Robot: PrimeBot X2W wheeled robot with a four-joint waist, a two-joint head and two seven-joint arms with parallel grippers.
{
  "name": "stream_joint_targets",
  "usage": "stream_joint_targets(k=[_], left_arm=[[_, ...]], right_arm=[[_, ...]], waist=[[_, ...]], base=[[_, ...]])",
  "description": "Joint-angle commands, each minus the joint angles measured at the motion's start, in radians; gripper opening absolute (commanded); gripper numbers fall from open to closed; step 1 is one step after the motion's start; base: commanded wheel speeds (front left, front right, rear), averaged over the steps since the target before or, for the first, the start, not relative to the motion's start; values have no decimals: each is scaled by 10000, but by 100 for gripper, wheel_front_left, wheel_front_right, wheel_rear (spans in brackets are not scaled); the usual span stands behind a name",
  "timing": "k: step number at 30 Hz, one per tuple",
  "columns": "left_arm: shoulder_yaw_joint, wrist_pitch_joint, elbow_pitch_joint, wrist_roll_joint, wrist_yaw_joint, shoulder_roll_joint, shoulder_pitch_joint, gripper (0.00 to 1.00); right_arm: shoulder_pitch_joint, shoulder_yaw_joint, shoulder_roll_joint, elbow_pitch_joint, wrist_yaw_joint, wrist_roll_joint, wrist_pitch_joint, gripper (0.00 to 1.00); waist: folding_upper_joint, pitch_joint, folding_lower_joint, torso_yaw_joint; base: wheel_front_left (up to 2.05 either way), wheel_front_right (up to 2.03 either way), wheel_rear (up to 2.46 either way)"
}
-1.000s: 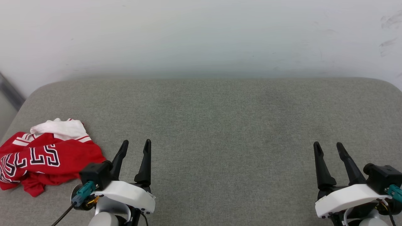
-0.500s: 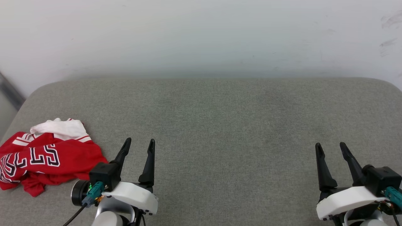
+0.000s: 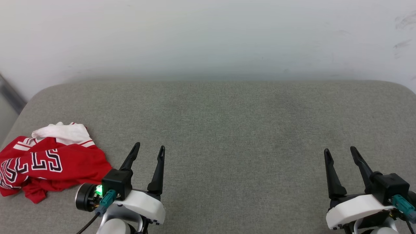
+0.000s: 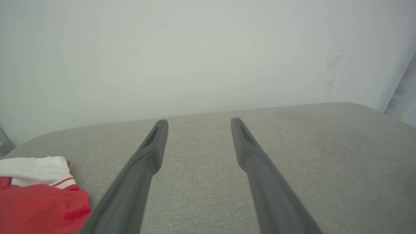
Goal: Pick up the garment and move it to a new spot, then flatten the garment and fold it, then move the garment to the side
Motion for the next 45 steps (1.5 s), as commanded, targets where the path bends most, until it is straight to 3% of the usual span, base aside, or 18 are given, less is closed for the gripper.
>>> stream_joint_targets(k=[1,26,33,45], left_arm=[[-32,-87,4,186,22,37,-173,100],[377,-231,388,205,7,-166,-283,100],[764,-231,492,70,80,-158,-321,100],[1151,-231,647,-240,45,-236,-432,100]], right_arm=[[-3,16,26,-16,-3,-179,-82,100],[-97,-122,28,272,-3,-199,-402,100],[-136,44,27,203,-3,-107,-301,100],[-210,363,24,120,-3,58,-261,100]], waist=[[0,-4,0,2],[0,63,0,362],[0,86,0,1168],[0,105,0,3286]], base=[[0,0,0],[0,0,0],[0,0,0],[0,0,0]])
